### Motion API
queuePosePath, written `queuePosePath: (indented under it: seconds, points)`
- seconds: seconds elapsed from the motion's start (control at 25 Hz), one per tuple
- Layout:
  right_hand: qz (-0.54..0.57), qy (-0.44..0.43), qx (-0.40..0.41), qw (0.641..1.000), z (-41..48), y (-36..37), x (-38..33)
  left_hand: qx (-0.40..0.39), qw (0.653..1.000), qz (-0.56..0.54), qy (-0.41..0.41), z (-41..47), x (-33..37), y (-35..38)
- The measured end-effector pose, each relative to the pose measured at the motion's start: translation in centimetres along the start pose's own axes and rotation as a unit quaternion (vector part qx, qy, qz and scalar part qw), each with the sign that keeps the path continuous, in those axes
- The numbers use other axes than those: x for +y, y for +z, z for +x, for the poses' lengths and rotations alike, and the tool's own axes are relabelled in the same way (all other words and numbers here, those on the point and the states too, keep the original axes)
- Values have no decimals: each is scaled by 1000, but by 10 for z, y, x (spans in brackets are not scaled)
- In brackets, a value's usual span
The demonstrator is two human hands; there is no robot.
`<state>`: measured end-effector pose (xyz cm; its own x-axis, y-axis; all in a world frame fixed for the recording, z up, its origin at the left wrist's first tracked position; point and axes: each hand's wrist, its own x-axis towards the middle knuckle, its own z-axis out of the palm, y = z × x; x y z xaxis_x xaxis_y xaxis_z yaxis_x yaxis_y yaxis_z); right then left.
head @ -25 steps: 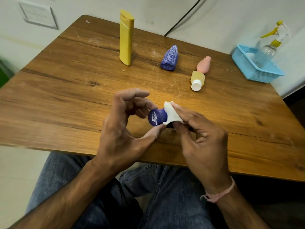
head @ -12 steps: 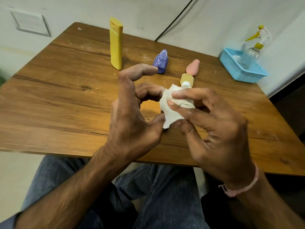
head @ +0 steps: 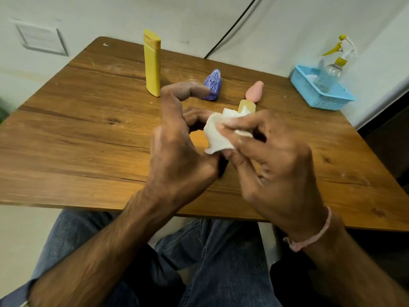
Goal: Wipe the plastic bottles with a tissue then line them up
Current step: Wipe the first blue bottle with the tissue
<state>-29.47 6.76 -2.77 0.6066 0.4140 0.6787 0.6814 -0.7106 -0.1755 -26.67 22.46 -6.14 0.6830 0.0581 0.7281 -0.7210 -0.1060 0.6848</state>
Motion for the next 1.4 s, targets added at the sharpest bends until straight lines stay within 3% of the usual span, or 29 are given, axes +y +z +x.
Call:
queuePosePath:
  seconds: [0.24, 0.36, 0.44, 0.52, 0.64, 0.72, 0.8, 0.88, 1.0, 1.16, 1.4]
  points:
    - [14, -33, -17, 999, 5, -7, 5, 4, 1000, -7, -9, -2, 4, -2]
    - [83, -25, -42, 995, 5, -16, 2, -5, 1000, 0, -10, -2, 5, -9]
    - [137, 42, 18, 989, 7, -25, 7, -8, 1000, 23, -10, 0, 4, -17]
    - [238, 137, 79, 958, 10, -29, 14, -20, 999, 33, -19, 1, 4, -21]
    - [367, 189, 84, 907, 10, -22, 8, -50, 997, 30, -46, -1, 1, -21]
    - [340, 150, 48, 927, 9, -15, 4, -67, 995, 46, -54, -4, -1, -22]
    - [243, 82, -3, 966, 10, -9, 1, -84, 993, 75, -44, -5, -1, -24]
    - [169, 43, -31, 984, 17, -4, 2, -95, 991, 78, -49, -5, -1, -26]
    - [134, 55, -28, 989, 30, -3, 5, -98, 988, 84, -82, -3, -2, -27]
    - [144, 5, -66, 987, 36, -7, 9, -84, 987, 67, -119, -3, -1, -29]
    - [206, 145, 50, 966, 14, 19, 2, -84, 988, 37, -127, -3, -4, -32]
